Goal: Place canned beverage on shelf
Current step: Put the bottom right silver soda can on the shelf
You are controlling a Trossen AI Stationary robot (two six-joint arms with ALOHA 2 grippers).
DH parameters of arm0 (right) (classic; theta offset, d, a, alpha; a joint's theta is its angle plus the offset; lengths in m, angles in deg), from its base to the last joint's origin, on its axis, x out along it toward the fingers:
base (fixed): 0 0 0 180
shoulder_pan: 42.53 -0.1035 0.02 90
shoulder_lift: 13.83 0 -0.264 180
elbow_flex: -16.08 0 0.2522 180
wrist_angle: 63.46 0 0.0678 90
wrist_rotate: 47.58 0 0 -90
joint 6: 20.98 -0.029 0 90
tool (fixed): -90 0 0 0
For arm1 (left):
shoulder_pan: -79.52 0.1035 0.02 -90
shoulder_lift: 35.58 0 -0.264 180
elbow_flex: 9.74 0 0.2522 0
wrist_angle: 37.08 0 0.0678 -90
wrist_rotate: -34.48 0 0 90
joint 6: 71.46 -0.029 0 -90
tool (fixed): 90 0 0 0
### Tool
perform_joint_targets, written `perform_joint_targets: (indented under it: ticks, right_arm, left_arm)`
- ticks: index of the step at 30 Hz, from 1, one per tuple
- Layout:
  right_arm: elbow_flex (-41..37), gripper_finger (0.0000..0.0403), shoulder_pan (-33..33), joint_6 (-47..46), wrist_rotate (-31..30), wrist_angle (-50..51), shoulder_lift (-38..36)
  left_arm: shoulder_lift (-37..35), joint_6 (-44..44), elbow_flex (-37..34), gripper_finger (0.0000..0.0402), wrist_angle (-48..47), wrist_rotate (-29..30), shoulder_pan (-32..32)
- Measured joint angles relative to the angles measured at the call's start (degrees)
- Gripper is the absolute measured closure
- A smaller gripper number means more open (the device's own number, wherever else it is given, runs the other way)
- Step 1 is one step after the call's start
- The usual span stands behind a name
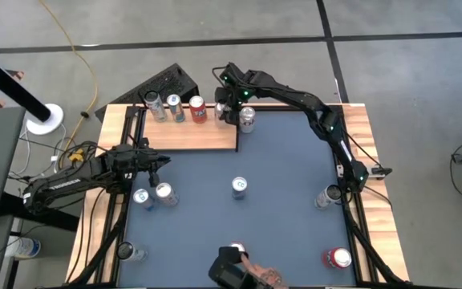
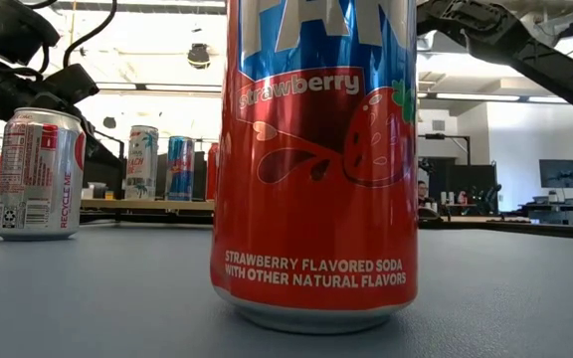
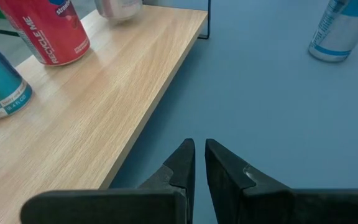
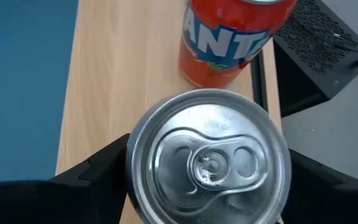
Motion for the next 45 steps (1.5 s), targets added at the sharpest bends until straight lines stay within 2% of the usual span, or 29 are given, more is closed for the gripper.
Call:
perform_joint_targets:
  ticks: [8,19,28,31,34,41,43,45]
  right_arm:
    - [0.02,0.0029,-0.2,-0.1,-1.69,-0.9,-0.06]
    - [3.28,0.003,-0.91,0.44,-2.68,0.34,-2.35]
    - [5.61,0.0042,-4.49,1.18,-1.98,3.21,-5.55]
    - [5.37,0.0084,-5.99,1.49,-1.23,7.06,-5.79]
    - [3.7,0.015,-7.38,2.48,-2.42,7.81,-5.54]
    - [2.43,0.0362,-8.64,2.73,-8.45,5.4,-5.57]
    - [2.4,0.0391,-8.35,2.72,-8.72,5.31,-5.57]
    - [2.4,0.0389,-7.98,2.28,-8.79,5.17,-5.57]
  left_arm:
    - [0.0,0.0,-0.02,0.0374,-0.01,0.0,0.0]
    - [0.0,0.0,-0.02,0.0374,-0.01,0.0,0.0]
    - [0.0,0.0,-0.02,0.0374,-0.01,-0.02,0.0]
    - [0.0,0.0,-0.02,0.0374,0.0,-0.02,0.0]
    - [0.0,0.0,-0.02,0.0374,-0.01,0.0,-0.01]
    - [-0.01,0.0,-0.02,0.0374,-0.01,-0.02,0.0]
    - [-0.01,0.0,-0.02,0.0374,-0.02,-0.01,-0.01]
    - [0.0,0.0,-0.02,0.0374,-0.02,0.0,-0.01]
